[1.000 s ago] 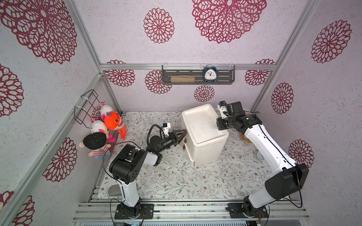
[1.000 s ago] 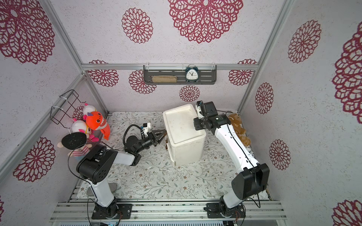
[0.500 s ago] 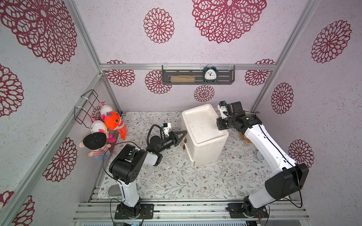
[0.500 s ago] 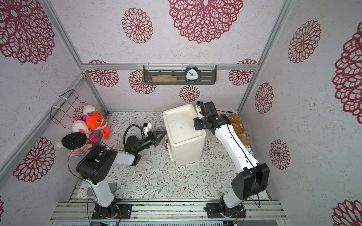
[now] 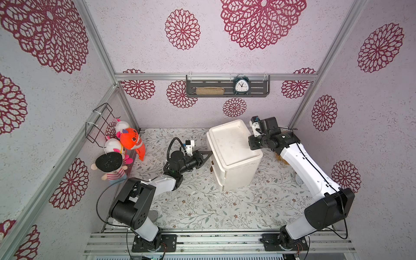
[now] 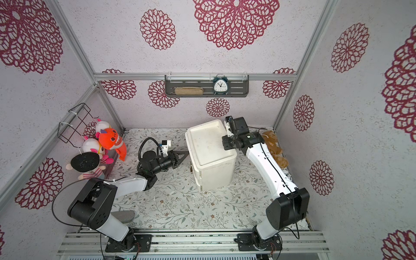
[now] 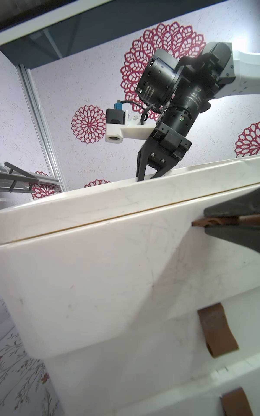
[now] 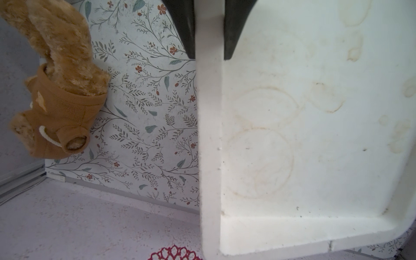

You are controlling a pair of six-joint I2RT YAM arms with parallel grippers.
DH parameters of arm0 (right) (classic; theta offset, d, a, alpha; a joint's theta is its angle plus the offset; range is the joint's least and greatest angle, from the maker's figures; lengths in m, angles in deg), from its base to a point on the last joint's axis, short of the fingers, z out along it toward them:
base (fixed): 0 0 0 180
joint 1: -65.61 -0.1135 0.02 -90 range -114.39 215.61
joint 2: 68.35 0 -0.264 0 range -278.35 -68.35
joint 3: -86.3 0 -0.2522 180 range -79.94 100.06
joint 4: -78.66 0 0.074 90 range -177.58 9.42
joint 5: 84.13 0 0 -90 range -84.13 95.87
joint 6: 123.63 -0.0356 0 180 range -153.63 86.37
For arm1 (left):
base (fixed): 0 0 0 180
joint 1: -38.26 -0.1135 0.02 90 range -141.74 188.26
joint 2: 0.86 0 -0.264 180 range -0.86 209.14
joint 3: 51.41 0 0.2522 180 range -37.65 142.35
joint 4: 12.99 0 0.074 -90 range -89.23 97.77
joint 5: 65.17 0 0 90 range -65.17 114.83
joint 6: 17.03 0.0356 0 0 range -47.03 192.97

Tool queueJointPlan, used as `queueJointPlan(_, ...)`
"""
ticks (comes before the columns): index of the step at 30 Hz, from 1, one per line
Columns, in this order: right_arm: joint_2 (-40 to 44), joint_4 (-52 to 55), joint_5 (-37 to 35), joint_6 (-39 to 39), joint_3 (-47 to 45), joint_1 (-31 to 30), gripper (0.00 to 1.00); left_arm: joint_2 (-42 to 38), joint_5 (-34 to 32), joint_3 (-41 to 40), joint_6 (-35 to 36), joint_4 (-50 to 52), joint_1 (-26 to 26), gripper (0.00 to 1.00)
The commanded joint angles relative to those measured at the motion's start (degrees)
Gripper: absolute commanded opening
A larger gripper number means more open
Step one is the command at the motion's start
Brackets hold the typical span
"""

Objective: Take the microphone out of the drawer
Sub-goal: Open the drawer in the storage box.

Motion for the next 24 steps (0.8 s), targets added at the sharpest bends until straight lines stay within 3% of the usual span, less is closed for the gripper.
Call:
queueJointPlan(1, 1.48, -4.62, -7.55, 1.61, 2.36, 1.22, 0.0, -3.05, 1.32, 1.14, 5.13, 10.15, -0.8, 0.0)
queueJointPlan(10, 3.09, -4.97, -6.39, 3.31, 1.91, 6.16, 0.0, -5.89, 2.24, 1.42, 7.96, 17.13, -1.78, 0.0)
queueJointPlan(24, 4.0, -7.36, -4.11, 3.86, 0.51, 10.53, 0.0, -16.85, -1.32, 2.39, 18.93, 42.05, -5.22, 0.0)
